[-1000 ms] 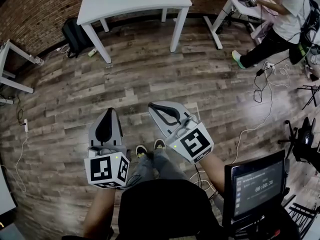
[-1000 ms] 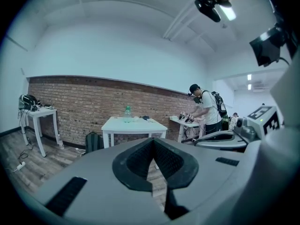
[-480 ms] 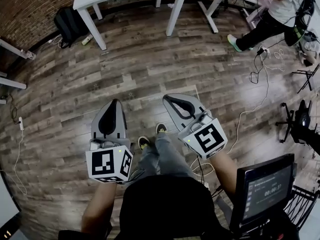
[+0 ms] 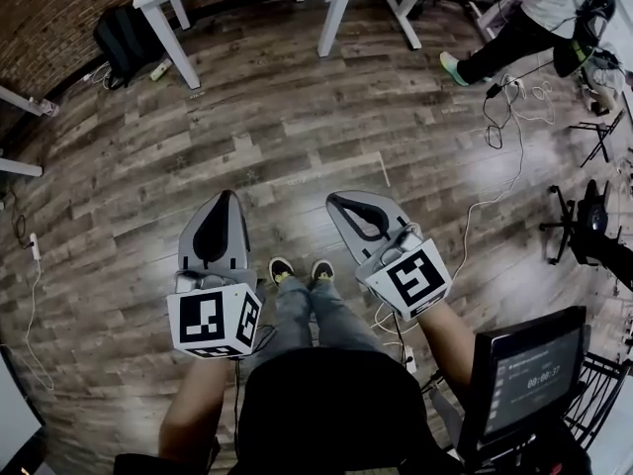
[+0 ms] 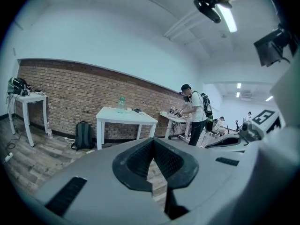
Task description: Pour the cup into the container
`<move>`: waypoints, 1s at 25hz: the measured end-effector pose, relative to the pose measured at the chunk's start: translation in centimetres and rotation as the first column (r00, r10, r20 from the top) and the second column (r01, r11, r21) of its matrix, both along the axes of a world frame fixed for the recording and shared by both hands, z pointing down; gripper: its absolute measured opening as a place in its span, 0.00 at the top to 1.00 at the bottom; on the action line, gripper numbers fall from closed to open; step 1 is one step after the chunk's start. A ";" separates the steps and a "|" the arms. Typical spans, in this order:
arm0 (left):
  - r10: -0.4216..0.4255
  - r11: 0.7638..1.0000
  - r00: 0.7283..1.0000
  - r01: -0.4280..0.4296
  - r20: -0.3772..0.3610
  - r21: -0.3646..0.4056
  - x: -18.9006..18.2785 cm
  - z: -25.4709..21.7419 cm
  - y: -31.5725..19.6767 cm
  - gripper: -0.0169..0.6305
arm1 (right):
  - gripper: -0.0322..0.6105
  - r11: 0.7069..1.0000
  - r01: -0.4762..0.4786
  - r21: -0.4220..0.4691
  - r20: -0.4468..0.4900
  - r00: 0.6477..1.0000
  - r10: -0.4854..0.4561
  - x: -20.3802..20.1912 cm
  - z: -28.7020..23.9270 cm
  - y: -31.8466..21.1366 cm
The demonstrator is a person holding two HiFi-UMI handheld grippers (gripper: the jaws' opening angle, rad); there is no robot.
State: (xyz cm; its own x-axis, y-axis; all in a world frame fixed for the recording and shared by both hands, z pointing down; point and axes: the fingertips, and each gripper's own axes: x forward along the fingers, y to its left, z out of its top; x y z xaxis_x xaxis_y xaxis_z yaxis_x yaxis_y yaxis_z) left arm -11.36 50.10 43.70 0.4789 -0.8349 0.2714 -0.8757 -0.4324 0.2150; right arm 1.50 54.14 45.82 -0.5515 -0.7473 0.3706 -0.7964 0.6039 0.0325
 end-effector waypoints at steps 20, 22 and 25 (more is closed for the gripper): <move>-0.104 0.981 0.993 0.093 0.055 0.172 7.2 -6.6 8.4 0.98 | 0.95 0.974 -0.031 0.223 0.150 0.989 -0.003 1.7 -10.1 4.7; -0.127 0.971 0.991 0.116 0.039 0.209 8.1 -9.0 8.4 0.98 | 0.95 0.966 -0.039 0.257 0.167 0.986 -0.005 1.9 -12.5 5.0; -0.149 0.954 0.989 0.141 0.009 0.264 8.5 -13.1 9.6 0.98 | 0.95 0.951 -0.036 0.308 0.181 0.983 -0.021 2.0 -16.1 6.8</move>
State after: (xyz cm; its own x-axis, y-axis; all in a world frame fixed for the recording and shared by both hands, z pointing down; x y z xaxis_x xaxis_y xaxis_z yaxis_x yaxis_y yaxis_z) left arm -2.85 59.67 30.58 0.3427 -0.9383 0.0458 -0.9372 -0.3382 0.0849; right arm 3.53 60.97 29.72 -0.5813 -0.8135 0.0165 -0.8108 0.5808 0.0721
